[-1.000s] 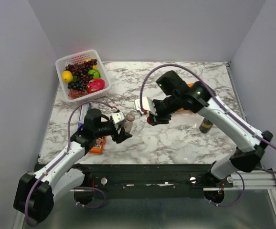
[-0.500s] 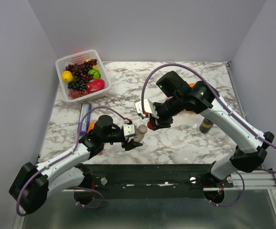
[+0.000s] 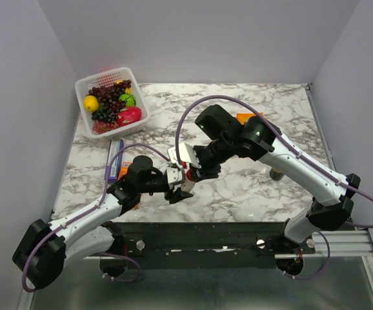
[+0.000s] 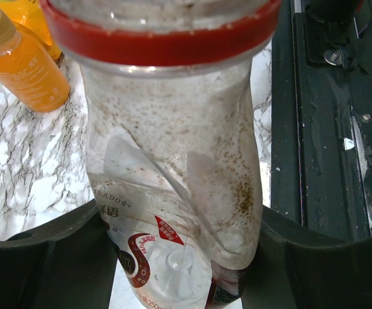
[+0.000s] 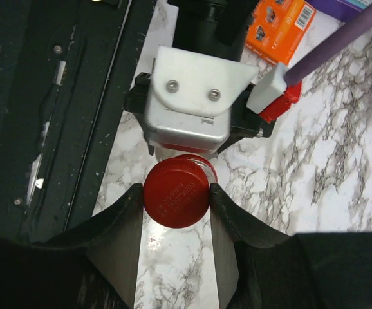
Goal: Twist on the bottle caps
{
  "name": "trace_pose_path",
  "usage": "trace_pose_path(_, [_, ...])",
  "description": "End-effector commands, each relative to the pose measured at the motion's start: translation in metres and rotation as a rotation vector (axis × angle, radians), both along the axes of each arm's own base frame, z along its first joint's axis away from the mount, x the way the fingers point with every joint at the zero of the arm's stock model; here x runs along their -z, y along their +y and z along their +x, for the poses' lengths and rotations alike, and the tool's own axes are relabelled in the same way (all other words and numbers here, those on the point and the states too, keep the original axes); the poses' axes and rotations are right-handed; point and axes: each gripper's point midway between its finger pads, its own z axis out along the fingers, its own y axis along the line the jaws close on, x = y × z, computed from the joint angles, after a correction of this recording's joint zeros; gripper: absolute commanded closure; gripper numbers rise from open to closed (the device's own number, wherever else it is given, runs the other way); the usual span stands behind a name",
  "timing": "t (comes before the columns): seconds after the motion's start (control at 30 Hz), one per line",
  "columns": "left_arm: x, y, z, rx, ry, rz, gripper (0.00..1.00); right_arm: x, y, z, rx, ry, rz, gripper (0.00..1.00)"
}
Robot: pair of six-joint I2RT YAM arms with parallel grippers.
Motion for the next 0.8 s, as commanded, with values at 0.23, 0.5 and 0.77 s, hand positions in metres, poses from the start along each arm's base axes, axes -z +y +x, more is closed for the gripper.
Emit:
trace_pose_path(0.23, [-0.023,-0.003,0.003,-0.012,-0.057,-0.065,1.00,0.026,0.004,0.022,0.100,-0.024,-0.081,0.56])
trace_pose_path(0.5, [-0.027,-0.001,0.007,-0.034,-0.088,-0.076,1.00,0.024,0.005,0.024,0.111,-0.030,-0.079,0.54])
trace_pose_path(0.77, [-0.042,0.002,0.020,-0.105,-0.103,-0.137,1.00,0.027,0.010,0.003,0.085,0.102,-0.084,0.53])
